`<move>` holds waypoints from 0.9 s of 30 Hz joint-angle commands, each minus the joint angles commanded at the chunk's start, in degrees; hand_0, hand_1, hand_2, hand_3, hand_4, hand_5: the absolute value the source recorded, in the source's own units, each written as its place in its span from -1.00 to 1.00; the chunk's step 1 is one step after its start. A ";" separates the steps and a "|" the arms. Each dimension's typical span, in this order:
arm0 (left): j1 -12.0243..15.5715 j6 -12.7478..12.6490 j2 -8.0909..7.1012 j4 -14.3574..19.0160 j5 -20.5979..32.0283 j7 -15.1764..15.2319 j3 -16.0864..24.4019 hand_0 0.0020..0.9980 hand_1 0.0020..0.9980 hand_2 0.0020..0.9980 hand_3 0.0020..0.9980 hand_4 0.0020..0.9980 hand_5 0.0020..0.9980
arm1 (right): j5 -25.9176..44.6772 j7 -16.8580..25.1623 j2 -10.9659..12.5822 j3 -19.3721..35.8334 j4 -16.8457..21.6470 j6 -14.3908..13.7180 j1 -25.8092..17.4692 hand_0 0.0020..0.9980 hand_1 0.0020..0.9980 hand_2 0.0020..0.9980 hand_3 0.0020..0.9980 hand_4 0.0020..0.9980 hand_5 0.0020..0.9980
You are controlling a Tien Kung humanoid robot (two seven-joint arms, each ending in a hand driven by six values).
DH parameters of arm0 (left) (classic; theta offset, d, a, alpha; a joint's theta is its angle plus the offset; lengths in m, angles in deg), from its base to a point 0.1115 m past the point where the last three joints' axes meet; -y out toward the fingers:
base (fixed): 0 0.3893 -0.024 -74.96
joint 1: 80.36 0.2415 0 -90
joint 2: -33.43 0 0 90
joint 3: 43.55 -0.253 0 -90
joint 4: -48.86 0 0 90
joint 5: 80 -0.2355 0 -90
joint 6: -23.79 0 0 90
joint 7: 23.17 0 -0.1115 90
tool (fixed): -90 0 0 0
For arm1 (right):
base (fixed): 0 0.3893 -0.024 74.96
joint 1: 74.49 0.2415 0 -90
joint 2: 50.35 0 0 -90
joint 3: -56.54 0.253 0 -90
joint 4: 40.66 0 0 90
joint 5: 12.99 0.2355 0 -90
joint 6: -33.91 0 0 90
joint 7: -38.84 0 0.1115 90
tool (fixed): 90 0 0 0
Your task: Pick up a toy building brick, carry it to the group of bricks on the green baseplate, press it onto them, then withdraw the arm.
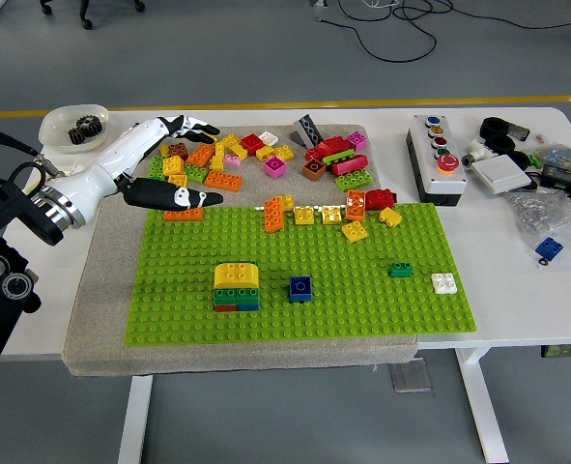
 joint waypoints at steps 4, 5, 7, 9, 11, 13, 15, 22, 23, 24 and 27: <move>0.04 0.04 -0.02 -0.09 -0.01 0.18 0.17 1.00 0.59 0.51 0.50 0.98 -0.26 | 0.00 0.04 0.00 -0.14 0.00 0.04 0.13 0.50 0.30 0.44 0.24 0.78 -0.03; 0.06 0.05 -0.04 -0.11 -0.01 0.22 0.18 1.00 0.59 0.51 0.50 0.97 -0.26 | 0.00 0.05 0.00 -0.17 0.00 0.05 0.15 0.50 0.30 0.44 0.24 0.78 -0.04; 0.10 0.12 -0.07 -0.16 -0.01 0.36 0.19 1.00 0.59 0.51 0.50 0.97 -0.26 | 0.00 0.04 -0.02 -0.21 0.00 0.07 0.17 0.50 0.30 0.44 0.24 0.78 -0.04; 0.14 0.12 -0.12 -0.18 0.02 0.53 0.22 1.00 0.59 0.51 0.50 0.97 -0.26 | 0.00 0.06 -0.03 -0.30 0.00 0.09 0.19 0.50 0.30 0.44 0.24 0.78 -0.04; 0.21 0.04 -0.18 -0.19 0.14 0.67 0.30 1.00 0.59 0.52 0.52 0.98 -0.26 | 0.00 0.07 -0.05 -0.40 0.00 0.10 0.22 0.50 0.30 0.44 0.24 0.78 -0.04; 0.28 -0.33 -0.22 -0.23 0.42 0.89 0.34 1.00 0.59 0.52 0.52 0.98 -0.26 | 0.00 0.10 -0.02 -0.47 0.00 0.08 0.24 0.50 0.30 0.44 0.24 0.78 -0.04; 0.32 -0.57 -0.26 -0.18 0.53 1.05 0.40 1.00 0.59 0.52 0.52 0.98 -0.26 | 0.00 0.08 0.01 -0.49 0.00 0.08 0.23 0.50 0.30 0.44 0.24 0.78 -0.04; 0.52 -0.82 -0.30 -0.27 0.77 1.43 0.45 1.00 0.59 0.52 0.53 0.98 -0.27 | 0.00 0.08 -0.01 -0.67 0.00 0.13 0.11 0.50 0.30 0.44 0.24 0.78 -0.04; 0.52 -0.82 -0.30 -0.28 0.77 1.44 0.45 1.00 0.59 0.53 0.57 1.00 -0.26 | 0.00 0.08 -0.01 -0.68 0.00 0.13 0.12 0.50 0.30 0.44 0.24 0.78 -0.04; 0.50 -0.82 -0.25 -0.39 0.70 1.45 0.50 1.00 0.59 0.53 0.57 1.00 -0.26 | 0.00 0.09 -0.02 -0.63 0.00 0.11 0.13 0.50 0.30 0.44 0.24 0.78 -0.04; 0.43 -0.89 -0.17 -0.58 0.55 1.53 0.61 1.00 0.59 0.53 0.57 1.00 -0.26 | 0.00 0.07 -0.02 -0.45 0.00 0.04 0.13 0.50 0.30 0.44 0.24 0.78 -0.04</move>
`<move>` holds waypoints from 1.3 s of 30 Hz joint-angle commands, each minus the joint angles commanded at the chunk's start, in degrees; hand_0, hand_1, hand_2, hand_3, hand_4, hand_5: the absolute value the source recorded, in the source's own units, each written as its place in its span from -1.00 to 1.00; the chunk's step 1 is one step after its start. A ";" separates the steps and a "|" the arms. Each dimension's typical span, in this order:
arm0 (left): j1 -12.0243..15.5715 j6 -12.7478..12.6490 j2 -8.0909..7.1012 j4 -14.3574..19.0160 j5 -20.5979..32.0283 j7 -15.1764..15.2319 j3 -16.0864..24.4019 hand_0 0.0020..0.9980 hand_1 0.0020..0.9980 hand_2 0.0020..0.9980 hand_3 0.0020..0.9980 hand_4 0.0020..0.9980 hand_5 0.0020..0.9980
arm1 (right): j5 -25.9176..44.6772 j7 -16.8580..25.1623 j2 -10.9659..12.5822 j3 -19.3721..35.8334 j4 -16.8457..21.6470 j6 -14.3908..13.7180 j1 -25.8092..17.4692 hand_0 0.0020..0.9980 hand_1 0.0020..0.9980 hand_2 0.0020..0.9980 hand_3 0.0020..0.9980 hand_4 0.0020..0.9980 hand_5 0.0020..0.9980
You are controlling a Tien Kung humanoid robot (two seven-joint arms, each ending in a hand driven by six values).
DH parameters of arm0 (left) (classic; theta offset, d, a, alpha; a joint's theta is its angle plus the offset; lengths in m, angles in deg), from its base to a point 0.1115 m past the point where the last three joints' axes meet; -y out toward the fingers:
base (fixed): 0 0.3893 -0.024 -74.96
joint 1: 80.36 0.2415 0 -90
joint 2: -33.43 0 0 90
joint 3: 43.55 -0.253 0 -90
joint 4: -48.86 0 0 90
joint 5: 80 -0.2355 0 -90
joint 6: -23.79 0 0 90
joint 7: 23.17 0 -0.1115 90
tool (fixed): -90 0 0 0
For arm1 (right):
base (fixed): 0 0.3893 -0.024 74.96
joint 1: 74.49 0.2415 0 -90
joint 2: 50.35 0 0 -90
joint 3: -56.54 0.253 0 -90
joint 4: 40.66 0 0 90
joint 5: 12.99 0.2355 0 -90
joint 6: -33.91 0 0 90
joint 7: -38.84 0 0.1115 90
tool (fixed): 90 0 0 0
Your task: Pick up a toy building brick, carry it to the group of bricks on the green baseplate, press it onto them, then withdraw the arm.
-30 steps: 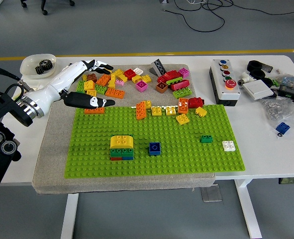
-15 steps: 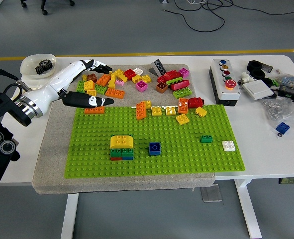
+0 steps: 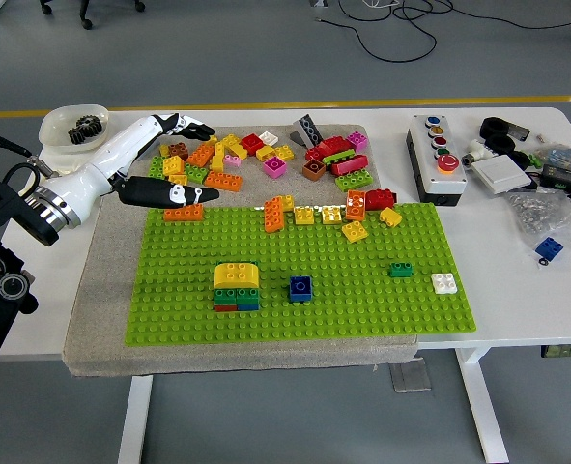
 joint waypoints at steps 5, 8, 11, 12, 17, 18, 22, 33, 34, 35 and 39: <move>-0.12 0.12 0.19 -0.50 -0.14 0.22 0.17 1.00 0.61 0.58 0.64 1.00 -0.24 | 0.00 -0.11 -0.10 0.05 0.00 0.03 -0.22 0.50 0.30 0.44 0.24 0.78 -0.04; -0.20 0.53 0.25 -0.66 -0.32 0.46 0.26 1.00 0.66 0.62 0.68 1.00 -0.32 | 0.00 -0.02 -0.13 -0.12 0.00 0.08 -0.12 0.50 0.30 0.44 0.24 0.78 -0.03; -0.33 1.12 0.30 -0.83 -0.47 0.71 0.27 1.00 0.66 0.62 0.68 1.00 -0.32 | 0.00 0.09 -0.12 -0.24 0.00 0.09 0.01 0.50 0.30 0.44 0.24 0.78 -0.03; -0.39 1.25 0.31 -0.87 -0.57 0.87 0.24 1.00 0.66 0.62 0.68 1.00 -0.32 | 0.00 0.10 -0.10 -0.25 0.00 0.08 0.03 0.50 0.30 0.44 0.24 0.78 -0.03; -0.56 0.58 0.38 -1.02 -0.96 1.57 0.25 1.00 0.63 0.57 0.68 1.00 -0.50 | 0.00 -0.06 -0.11 -0.07 0.00 0.06 -0.17 0.50 0.30 0.44 0.24 0.78 -0.04; -0.57 0.12 0.39 -1.03 -0.93 1.75 0.28 1.00 0.63 0.57 0.68 1.00 -0.50 | 0.00 -0.08 -0.14 -0.08 0.00 0.05 -0.22 0.50 0.30 0.44 0.24 0.78 -0.04; -0.87 -1.85 0.49 -1.09 -0.77 2.43 0.35 1.00 0.60 0.44 0.63 1.00 -0.72 | 0.00 -0.08 -0.18 -0.05 0.00 0.04 -0.22 0.50 0.30 0.44 0.24 0.78 -0.03; -1.11 -4.60 0.56 -0.86 -1.31 2.93 0.38 1.00 0.52 -0.04 0.15 0.41 -1.00 | 0.00 0.01 -0.22 -0.02 0.00 0.00 -0.14 0.50 0.30 0.44 0.24 0.78 -0.03; -1.12 -4.87 0.57 -0.84 -1.22 2.92 0.35 1.00 0.52 -0.04 0.15 0.41 -1.00 | 0.00 0.01 -0.22 0.02 0.00 -0.01 -0.15 0.50 0.30 0.44 0.24 0.78 -0.03; -1.12 -5.10 0.58 -0.82 -1.10 2.91 0.34 1.00 0.52 -0.04 0.15 0.41 -1.00 | 0.00 0.01 -0.22 0.05 0.00 -0.02 -0.15 0.50 0.30 0.44 0.24 0.78 -0.03; -1.12 -6.01 0.64 -0.77 -0.67 2.80 0.26 1.00 0.49 -0.07 0.00 0.33 -1.00 | 0.00 0.01 -0.21 0.16 0.00 -0.08 -0.18 0.50 0.30 0.44 0.24 0.78 -0.04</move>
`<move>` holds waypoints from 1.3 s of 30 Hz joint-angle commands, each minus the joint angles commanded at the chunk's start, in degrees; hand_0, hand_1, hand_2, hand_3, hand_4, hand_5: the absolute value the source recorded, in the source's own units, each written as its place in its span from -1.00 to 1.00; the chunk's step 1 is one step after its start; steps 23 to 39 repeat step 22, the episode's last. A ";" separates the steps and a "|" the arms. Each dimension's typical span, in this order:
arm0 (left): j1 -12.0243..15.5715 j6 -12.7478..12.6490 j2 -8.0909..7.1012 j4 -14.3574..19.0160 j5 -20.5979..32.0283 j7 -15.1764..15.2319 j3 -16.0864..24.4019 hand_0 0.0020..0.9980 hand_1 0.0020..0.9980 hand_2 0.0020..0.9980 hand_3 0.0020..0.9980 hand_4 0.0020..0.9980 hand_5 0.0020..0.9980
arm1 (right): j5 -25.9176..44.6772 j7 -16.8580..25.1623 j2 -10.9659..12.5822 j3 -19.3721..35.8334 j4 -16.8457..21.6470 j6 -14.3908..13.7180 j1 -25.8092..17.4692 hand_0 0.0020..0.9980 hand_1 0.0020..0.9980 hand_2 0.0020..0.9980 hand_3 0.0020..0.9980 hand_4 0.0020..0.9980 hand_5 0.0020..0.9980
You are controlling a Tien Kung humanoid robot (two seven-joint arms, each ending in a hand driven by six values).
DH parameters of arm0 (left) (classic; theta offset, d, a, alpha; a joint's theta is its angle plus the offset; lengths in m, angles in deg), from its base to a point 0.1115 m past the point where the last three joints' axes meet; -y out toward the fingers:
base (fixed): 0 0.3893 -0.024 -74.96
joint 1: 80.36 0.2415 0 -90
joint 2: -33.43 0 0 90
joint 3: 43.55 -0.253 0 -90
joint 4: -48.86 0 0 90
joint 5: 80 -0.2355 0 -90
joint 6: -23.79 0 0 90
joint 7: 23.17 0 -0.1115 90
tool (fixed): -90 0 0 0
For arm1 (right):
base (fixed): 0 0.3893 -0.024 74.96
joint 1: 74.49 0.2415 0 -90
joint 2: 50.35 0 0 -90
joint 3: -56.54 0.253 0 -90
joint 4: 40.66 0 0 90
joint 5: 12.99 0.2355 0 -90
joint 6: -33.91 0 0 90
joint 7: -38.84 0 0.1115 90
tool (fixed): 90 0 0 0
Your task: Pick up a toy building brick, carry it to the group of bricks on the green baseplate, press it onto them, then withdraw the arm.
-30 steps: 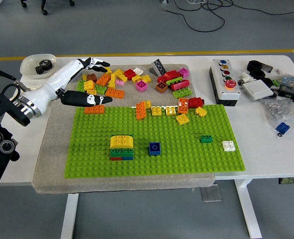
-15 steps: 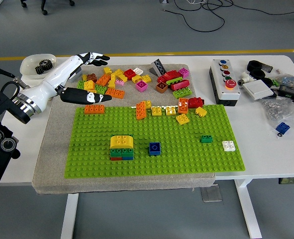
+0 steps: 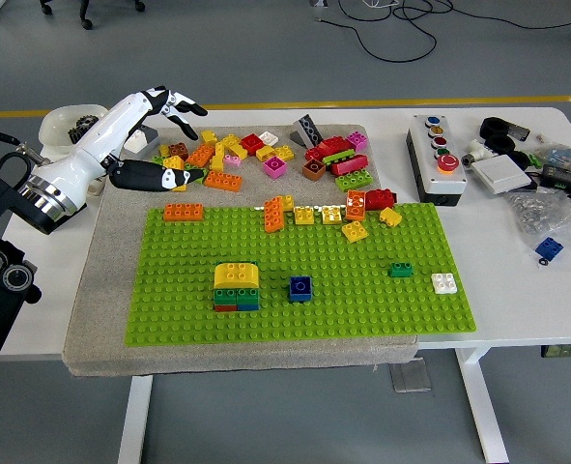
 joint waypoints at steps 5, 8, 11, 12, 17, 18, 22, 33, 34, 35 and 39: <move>-0.01 -0.43 0.06 0.00 0.40 -0.10 -0.01 1.00 0.49 -0.05 0.05 0.36 -1.00 | 0.00 -0.01 -0.02 0.02 0.00 -0.05 0.00 0.50 0.30 0.44 0.24 0.78 -0.04; -0.04 -0.47 0.05 0.03 0.55 -0.12 -0.01 1.00 0.49 -0.05 0.05 0.36 -1.00 | 0.00 -0.01 -0.02 0.06 0.00 -0.06 0.02 0.50 0.30 0.44 0.24 0.78 -0.04; 0.00 -0.49 0.06 0.01 0.77 -0.16 0.02 1.00 0.49 0.01 0.05 0.39 -1.00 | 0.00 0.01 -0.04 0.01 0.00 -0.05 0.02 0.50 0.30 0.44 0.24 0.78 -0.04; 0.02 -0.50 0.07 0.01 0.85 -0.15 0.03 1.00 0.49 0.01 0.05 0.39 -1.00 | 0.00 0.03 -0.05 -0.01 0.00 -0.04 0.03 0.50 0.30 0.44 0.24 0.78 -0.04; 0.08 -0.49 0.07 0.05 0.99 -0.16 0.12 1.00 0.50 0.04 0.07 0.41 -1.00 | 0.00 0.11 -0.08 -0.09 0.00 0.00 0.05 0.50 0.30 0.44 0.24 0.78 -0.04; 0.10 -0.48 0.07 0.06 1.01 -0.17 0.14 1.00 0.50 0.04 0.07 0.41 -1.00 | 0.00 0.12 -0.08 -0.09 0.00 0.00 0.04 0.50 0.30 0.44 0.24 0.78 -0.04; 0.18 -0.32 0.06 0.05 1.17 -0.24 0.23 1.00 0.50 0.04 0.07 0.41 -1.00 | 0.00 0.15 -0.06 -0.18 0.00 0.03 0.01 0.50 0.30 0.44 0.24 0.78 -0.04; 0.18 -0.32 0.06 0.05 1.17 -0.24 0.23 1.00 0.50 0.04 0.07 0.41 -1.00 | 0.00 0.15 -0.06 -0.18 0.00 0.03 0.01 0.50 0.30 0.44 0.24 0.78 -0.04; 0.18 -0.32 0.06 0.05 1.17 -0.24 0.23 1.00 0.50 0.04 0.07 0.41 -1.00 | 0.00 0.15 -0.06 -0.18 0.00 0.03 0.01 0.50 0.30 0.44 0.24 0.78 -0.04; 0.18 -0.32 0.06 0.05 1.17 -0.24 0.23 1.00 0.50 0.04 0.07 0.41 -1.00 | 0.00 0.15 -0.06 -0.18 0.00 0.03 0.01 0.50 0.30 0.44 0.24 0.78 -0.04; 0.18 -0.32 0.06 0.05 1.17 -0.24 0.23 1.00 0.50 0.04 0.07 0.41 -1.00 | 0.00 0.15 -0.06 -0.18 0.00 0.03 0.01 0.50 0.30 0.44 0.24 0.78 -0.04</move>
